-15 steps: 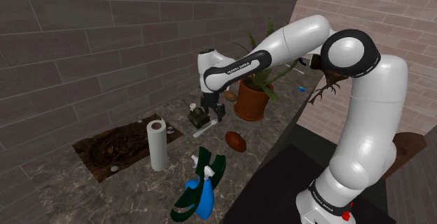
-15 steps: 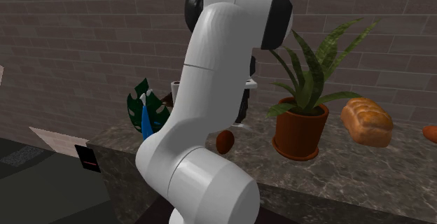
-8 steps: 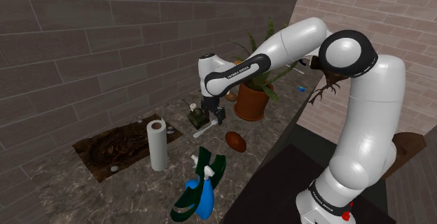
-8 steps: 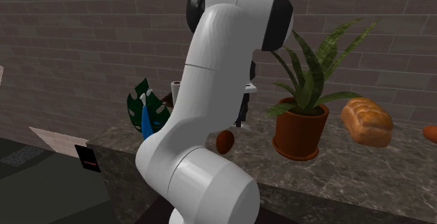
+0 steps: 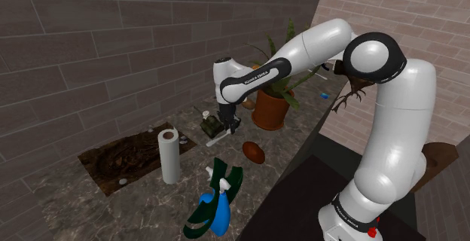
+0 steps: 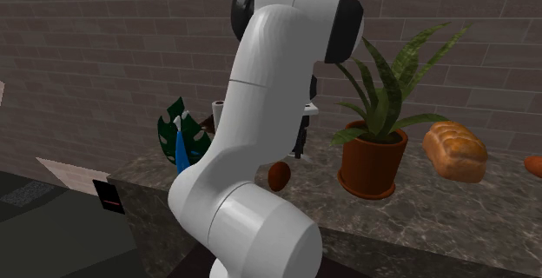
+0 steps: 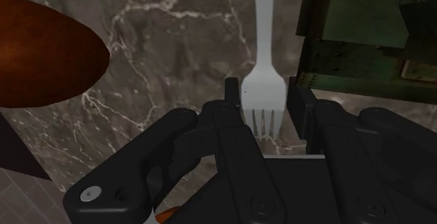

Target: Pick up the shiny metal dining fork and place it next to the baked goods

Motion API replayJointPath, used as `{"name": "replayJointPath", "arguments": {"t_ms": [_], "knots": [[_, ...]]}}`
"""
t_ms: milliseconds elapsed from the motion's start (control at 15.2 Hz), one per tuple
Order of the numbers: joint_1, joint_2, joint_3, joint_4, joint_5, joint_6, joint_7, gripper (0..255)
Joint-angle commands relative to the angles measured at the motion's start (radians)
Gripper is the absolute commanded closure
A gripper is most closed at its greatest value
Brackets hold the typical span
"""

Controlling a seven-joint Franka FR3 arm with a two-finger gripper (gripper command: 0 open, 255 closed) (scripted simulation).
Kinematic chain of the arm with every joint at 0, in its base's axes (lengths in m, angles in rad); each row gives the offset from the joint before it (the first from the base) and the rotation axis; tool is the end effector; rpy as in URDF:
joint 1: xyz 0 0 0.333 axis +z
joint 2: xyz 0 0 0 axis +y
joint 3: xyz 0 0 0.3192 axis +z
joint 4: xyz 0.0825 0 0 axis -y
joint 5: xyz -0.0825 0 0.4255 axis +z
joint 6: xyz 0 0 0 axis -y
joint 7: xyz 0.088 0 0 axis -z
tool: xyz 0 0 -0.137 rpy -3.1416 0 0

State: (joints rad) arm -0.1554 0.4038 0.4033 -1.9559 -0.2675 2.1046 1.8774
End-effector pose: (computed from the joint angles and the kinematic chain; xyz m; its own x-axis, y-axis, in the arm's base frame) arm 0.6014 0.1325 0.2138 0.1000 -0.9896 0.1032 -0.9784 -0.0790 0.1912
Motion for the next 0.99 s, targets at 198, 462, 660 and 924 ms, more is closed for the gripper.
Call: {"name": "replayJointPath", "arguments": {"t_ms": [198,462,660,924], "knots": [[0.000,0.001,0.000,-0.002,0.000,0.001,0.001,255],[-0.005,-0.024,0.006,0.007,0.014,-0.030,-0.010,255],[-0.009,-0.049,0.012,0.016,0.028,-0.062,-0.021,255],[-0.014,-0.080,0.019,0.032,0.045,-0.105,-0.034,255]]}}
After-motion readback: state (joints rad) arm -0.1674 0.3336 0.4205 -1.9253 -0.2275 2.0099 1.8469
